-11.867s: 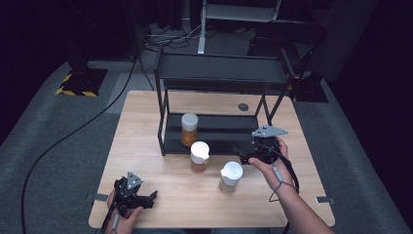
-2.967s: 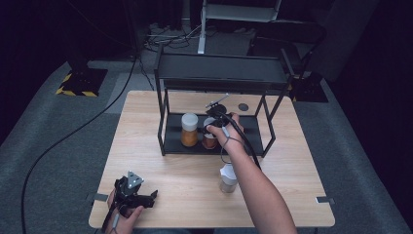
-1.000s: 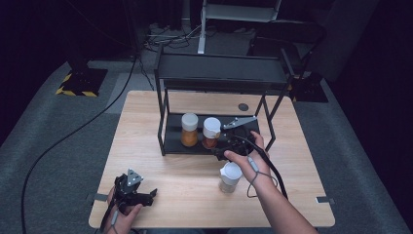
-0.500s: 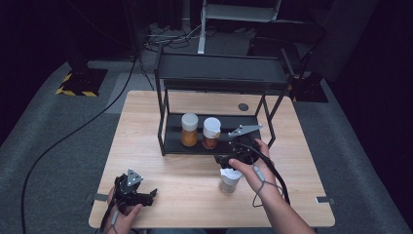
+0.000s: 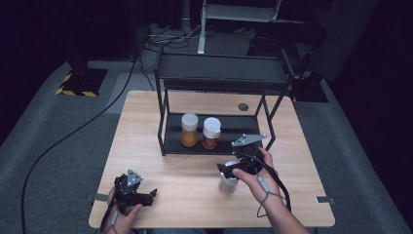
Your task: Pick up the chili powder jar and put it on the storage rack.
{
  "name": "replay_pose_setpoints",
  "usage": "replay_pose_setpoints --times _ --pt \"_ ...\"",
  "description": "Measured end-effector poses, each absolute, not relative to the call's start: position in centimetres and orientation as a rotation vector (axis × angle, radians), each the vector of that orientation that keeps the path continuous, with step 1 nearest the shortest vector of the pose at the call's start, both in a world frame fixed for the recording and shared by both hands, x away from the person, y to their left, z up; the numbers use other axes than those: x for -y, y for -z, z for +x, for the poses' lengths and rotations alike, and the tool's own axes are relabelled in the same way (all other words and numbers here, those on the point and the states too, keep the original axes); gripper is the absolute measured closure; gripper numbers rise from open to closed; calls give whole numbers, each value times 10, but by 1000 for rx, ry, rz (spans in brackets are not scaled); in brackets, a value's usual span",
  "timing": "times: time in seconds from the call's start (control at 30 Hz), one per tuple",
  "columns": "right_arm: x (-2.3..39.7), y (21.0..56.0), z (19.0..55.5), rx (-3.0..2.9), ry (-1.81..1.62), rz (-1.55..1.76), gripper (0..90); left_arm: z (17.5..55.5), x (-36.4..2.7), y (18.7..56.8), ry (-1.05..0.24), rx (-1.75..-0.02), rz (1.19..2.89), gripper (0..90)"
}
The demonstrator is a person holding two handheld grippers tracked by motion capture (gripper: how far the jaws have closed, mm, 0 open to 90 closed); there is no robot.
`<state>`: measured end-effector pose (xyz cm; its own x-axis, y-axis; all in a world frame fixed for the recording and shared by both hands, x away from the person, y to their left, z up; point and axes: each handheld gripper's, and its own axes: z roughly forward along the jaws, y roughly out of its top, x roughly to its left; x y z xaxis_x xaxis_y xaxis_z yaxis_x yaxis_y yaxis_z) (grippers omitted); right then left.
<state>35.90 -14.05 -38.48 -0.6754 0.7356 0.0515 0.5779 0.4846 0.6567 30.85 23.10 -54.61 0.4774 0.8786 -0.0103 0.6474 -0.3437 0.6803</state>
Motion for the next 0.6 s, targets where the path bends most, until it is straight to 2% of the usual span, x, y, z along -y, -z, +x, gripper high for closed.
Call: replay_pose_setpoints --times 0.6 --pt "148 397 339 -2450 -1005 1087 120 309 -231 546 -483 -1256 2106 2"
